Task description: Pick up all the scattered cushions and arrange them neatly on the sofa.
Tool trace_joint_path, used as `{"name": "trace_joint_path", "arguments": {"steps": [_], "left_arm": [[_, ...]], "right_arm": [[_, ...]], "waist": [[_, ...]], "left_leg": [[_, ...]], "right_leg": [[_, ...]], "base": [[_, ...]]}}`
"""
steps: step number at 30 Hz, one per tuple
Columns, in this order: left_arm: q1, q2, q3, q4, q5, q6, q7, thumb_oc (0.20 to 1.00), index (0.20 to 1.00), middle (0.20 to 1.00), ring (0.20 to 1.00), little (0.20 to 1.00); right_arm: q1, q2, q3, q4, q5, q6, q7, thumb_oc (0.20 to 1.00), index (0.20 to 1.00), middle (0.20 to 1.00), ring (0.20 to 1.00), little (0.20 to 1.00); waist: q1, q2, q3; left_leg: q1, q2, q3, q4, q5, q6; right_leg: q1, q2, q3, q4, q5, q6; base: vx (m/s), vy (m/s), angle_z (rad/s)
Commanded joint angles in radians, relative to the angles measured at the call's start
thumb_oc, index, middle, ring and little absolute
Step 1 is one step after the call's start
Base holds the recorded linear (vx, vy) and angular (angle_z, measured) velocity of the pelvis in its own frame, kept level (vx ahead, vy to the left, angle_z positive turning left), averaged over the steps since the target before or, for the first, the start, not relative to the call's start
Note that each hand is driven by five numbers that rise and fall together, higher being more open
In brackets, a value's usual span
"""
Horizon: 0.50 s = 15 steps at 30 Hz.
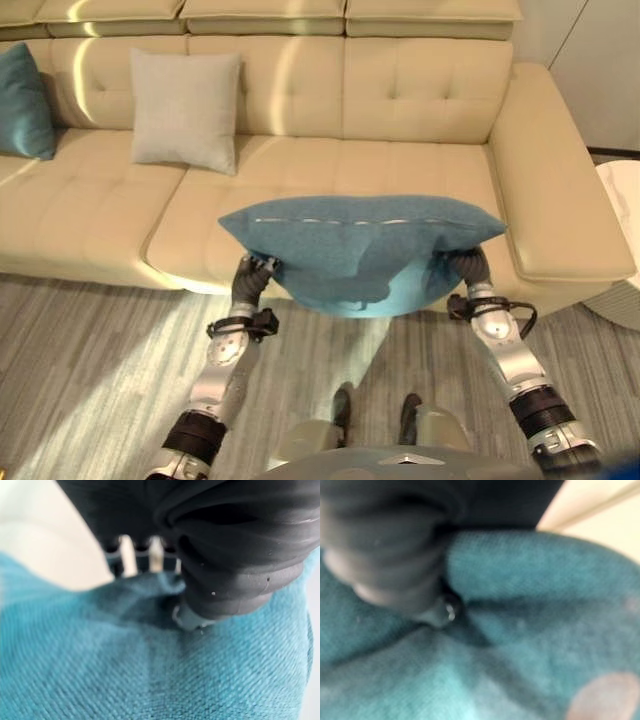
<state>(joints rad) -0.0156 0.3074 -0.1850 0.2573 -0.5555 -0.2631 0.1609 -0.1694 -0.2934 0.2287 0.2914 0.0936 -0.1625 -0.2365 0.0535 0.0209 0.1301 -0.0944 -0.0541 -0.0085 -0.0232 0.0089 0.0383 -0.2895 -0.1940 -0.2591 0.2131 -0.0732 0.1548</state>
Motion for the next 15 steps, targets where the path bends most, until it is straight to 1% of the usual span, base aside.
{"name": "trace_joint_path", "arguments": {"steps": [1,2,3,5,7,8,9,10,11,13,15], "left_arm": [[-0.068,0.010,-0.028,-0.118,0.054,-0.078,-0.035,0.200,0.200,0.200,0.200,0.200],[-0.070,0.011,-0.031,-0.114,0.054,-0.078,-0.039,0.200,0.200,0.200,0.200,0.200],[-0.070,0.008,-0.038,-0.108,0.059,-0.078,-0.037,0.200,0.200,0.200,0.200,0.200],[-0.076,0.001,-0.043,-0.105,0.048,-0.078,-0.036,0.200,0.200,0.200,0.200,0.200],[-0.080,-0.002,-0.062,-0.102,0.042,-0.074,-0.038,0.200,0.200,0.200,0.200,0.200],[-0.094,-0.007,-0.075,-0.105,0.031,-0.074,-0.038,0.200,0.200,0.200,0.200,0.200],[-0.095,-0.007,-0.075,-0.105,0.031,-0.074,-0.038,0.200,0.200,0.200,0.200,0.200],[-0.093,-0.011,-0.079,-0.110,0.018,-0.076,-0.041,0.200,0.200,0.200,0.200,0.200],[-0.087,-0.013,-0.076,-0.115,0.014,-0.077,-0.044,0.200,0.200,0.200,0.200,0.200],[-0.079,-0.015,-0.070,-0.121,0.013,-0.072,-0.047,0.200,0.200,0.200,0.200,0.200],[-0.063,-0.021,-0.065,-0.115,0.022,-0.062,-0.055,0.200,0.200,0.200,0.200,0.200]], "right_arm": [[-0.094,0.023,0.015,-0.100,-0.011,-0.079,0.016,0.200,0.200,0.200,0.200,0.200],[-0.089,0.020,0.018,-0.099,-0.009,-0.077,0.020,0.200,0.200,0.200,0.200,0.200],[-0.083,0.019,0.014,-0.096,-0.011,-0.076,0.020,0.200,0.200,0.200,0.200,0.200],[-0.064,0.010,0.006,-0.099,-0.012,-0.075,0.015,0.200,0.200,0.200,0.200,0.200],[-0.037,-0.001,-0.005,-0.099,-0.007,-0.077,0.006,0.200,0.200,0.200,0.200,0.200],[-0.026,-0.014,-0.013,-0.098,0.009,-0.083,-0.004,0.200,0.200,0.200,0.200,0.200],[-0.027,-0.014,-0.013,-0.097,0.009,-0.083,-0.004,0.200,0.200,0.200,0.200,0.200],[-0.024,-0.023,-0.014,-0.093,0.020,-0.087,-0.014,0.200,0.200,0.200,0.200,0.200],[-0.023,-0.027,-0.016,-0.089,0.022,-0.086,-0.015,0.200,0.200,0.200,0.200,0.200],[-0.022,-0.027,-0.018,-0.090,0.024,-0.084,-0.010,0.200,0.200,0.200,0.200,0.200],[-0.014,-0.030,-0.025,-0.092,0.021,-0.087,-0.003,0.200,0.200,0.200,0.200,0.200]], "waist": [[-0.006,-0.024,-0.029],[-0.006,-0.032,-0.034],[-0.010,-0.043,-0.039],[-0.019,-0.049,-0.053],[-0.030,-0.056,-0.054],[-0.034,-0.063,-0.037],[-0.036,-0.062,-0.037],[-0.032,-0.069,-0.027],[-0.032,-0.072,-0.025],[-0.031,-0.074,-0.029],[-0.017,-0.074,-0.039]], "left_leg": [[0.044,0.027,-0.013,0.023,-0.073,-0.049],[0.049,0.022,-0.020,0.021,-0.079,-0.051],[0.056,0.021,-0.021,0.012,-0.082,-0.056],[0.075,0.039,-0.033,-0.004,-0.085,-0.075],[0.073,0.068,-0.082,0.016,-0.100,-0.102],[0.024,0.092,-0.115,0.091,-0.090,-0.130],[0.019,0.092,-0.118,0.097,-0.093,-0.130],[-0.023,0.109,-0.122,0.151,-0.074,-0.141],[-0.049,0.113,-0.114,0.158,-0.070,-0.133],[-0.064,0.111,-0.103,0.152,-0.066,-0.128],[-0.105,0.073,-0.073,0.087,-0.029,-0.124]], "right_leg": [[0.079,0.016,0.001,-0.244,0.181,0.043],[0.088,0.020,0.011,-0.282,0.190,0.052],[0.103,0.021,0.014,-0.293,0.204,0.055],[0.119,0.030,0.019,-0.287,0.202,0.052],[0.137,0.036,0.002,-0.271,0.182,0.041],[0.153,0.039,-0.013,-0.255,0.155,0.026],[0.152,0.039,-0.016,-0.254,0.154,0.026],[0.172,0.044,-0.027,-0.249,0.135,0.013],[0.194,0.050,-0.033,-0.258,0.123,0.011],[0.210,0.058,-0.034,-0.269,0.121,0.009],[0.247,0.079,-0.021,-0.295,0.110,0.009]], "base": [[0.26,-0.055,-0.03],[0.29,-0.094,0.13],[0.28,-0.106,0.34],[0.27,-0.091,0.66],[0.27,-0.157,0.65],[0.19,-0.159,0.56],[0.18,-0.148,0.81],[0.14,-0.075,1.02],[0.14,-0.074,0.87],[0.15,-0.014,0.44],[0.26,0.046,0.13]]}}
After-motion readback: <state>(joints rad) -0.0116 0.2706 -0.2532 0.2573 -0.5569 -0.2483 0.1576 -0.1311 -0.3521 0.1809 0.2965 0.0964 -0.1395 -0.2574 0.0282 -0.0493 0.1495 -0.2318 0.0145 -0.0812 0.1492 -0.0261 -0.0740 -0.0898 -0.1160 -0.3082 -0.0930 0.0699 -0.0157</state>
